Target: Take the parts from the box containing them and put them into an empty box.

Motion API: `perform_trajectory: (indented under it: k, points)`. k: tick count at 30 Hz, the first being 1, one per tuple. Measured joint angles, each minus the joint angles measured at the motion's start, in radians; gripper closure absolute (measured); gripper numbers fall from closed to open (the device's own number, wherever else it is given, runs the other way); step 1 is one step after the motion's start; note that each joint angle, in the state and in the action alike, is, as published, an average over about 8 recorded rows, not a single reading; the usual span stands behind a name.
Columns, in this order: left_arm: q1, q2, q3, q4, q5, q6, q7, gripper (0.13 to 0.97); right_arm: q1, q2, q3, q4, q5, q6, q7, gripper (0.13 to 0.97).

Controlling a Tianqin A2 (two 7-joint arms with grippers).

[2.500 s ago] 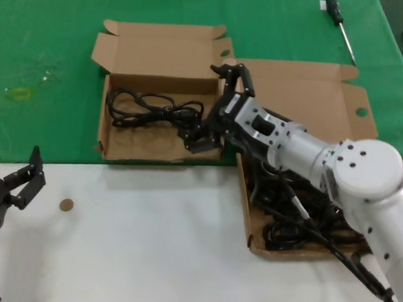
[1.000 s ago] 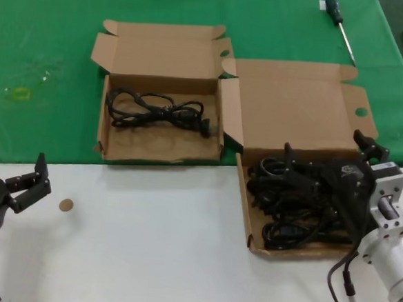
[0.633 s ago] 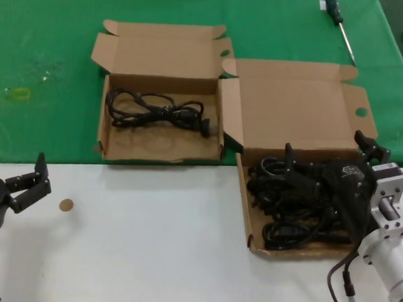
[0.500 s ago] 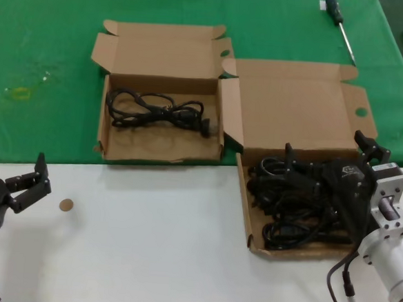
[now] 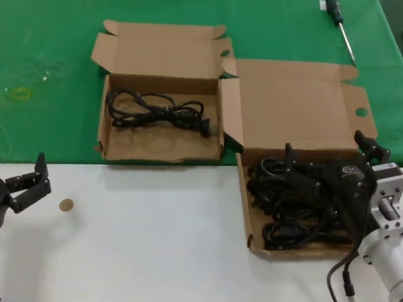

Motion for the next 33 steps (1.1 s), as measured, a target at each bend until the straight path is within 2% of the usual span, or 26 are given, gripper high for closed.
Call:
perform_trajectory:
  k: [33]
  points:
    - [0.0, 0.0, 0.0, 0.0, 0.0, 0.0, 0.0, 0.132, 0.0, 0.0, 0.0, 0.0, 0.0, 0.0, 0.0, 0.129]
